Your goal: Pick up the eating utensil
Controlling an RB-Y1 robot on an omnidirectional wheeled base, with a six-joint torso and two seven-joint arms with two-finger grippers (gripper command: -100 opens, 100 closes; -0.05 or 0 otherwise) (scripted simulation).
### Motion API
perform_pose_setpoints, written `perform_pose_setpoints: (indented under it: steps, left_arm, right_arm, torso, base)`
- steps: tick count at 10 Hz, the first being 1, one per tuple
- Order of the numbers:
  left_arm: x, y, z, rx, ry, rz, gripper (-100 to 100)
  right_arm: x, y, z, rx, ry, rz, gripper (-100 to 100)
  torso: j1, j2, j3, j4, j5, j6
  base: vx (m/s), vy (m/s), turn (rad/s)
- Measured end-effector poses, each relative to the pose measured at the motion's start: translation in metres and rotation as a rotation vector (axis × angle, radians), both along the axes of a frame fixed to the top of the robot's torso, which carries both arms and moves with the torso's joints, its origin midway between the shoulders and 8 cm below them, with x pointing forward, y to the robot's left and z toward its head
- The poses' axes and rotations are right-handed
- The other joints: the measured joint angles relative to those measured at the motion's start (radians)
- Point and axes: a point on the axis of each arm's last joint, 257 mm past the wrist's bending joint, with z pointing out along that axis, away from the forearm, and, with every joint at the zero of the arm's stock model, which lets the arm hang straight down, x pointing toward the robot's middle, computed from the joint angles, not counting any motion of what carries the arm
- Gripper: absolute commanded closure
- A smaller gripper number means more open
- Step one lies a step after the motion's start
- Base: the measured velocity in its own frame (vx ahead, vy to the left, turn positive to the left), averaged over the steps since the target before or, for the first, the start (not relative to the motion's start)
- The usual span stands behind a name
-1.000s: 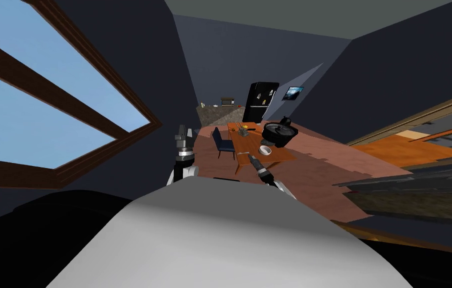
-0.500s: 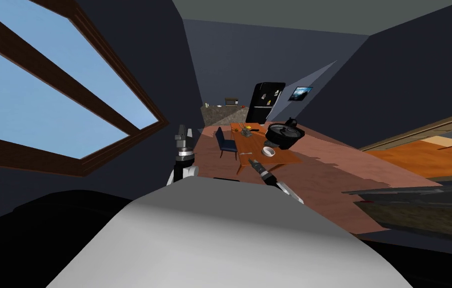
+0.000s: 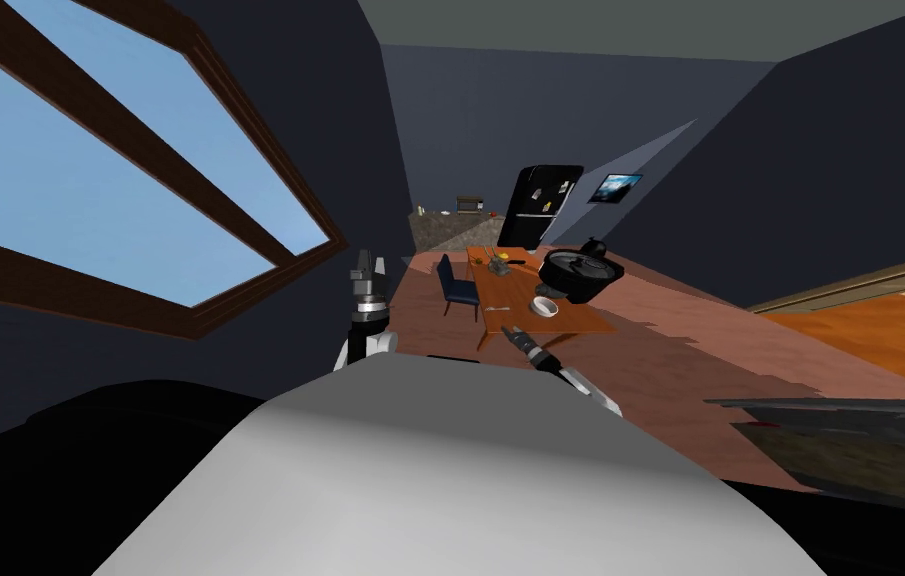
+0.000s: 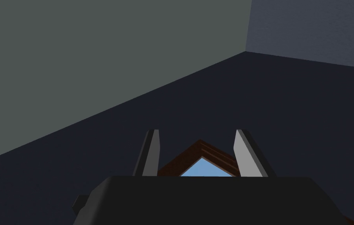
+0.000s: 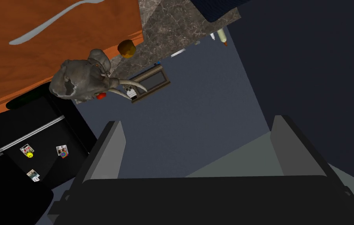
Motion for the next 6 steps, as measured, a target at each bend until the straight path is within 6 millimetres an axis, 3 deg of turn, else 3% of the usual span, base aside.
perform_pose_setpoints:
  steps: [6]
  left_arm:
    - [0.0, 0.0, 0.0, 0.0, 0.0, 0.0, 0]
  right_arm:
    - [-0.033, -0.058, -0.065, -0.267, 0.12, 0.076, -100]
  torso:
    - [0.001, -0.002, -0.001, -0.001, 0.0, 0.001]
  base:
    - [0.037, 0.05, 0.134]
